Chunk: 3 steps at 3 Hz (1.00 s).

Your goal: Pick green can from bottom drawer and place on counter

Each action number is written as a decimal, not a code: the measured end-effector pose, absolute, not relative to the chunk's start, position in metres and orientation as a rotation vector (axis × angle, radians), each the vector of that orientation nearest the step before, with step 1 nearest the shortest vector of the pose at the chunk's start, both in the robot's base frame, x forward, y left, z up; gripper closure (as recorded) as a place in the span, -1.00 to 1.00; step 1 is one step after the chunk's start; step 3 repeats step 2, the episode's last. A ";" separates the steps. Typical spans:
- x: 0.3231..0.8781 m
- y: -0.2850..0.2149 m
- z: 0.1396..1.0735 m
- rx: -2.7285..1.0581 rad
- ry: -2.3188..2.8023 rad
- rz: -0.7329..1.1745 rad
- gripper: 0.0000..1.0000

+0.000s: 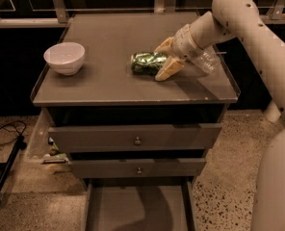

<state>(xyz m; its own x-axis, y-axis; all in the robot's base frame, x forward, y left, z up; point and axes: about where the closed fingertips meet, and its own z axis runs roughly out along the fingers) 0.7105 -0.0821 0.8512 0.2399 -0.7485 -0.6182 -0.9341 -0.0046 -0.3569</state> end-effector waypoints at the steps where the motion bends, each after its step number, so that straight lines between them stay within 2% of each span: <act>1: 0.711 -0.082 0.851 -1.793 1.551 0.326 -1.00; 3: 0.711 -0.082 0.851 -1.793 1.551 0.326 -1.00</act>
Offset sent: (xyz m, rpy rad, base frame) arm 0.0000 0.0000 0.0000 0.0000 0.0000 0.0000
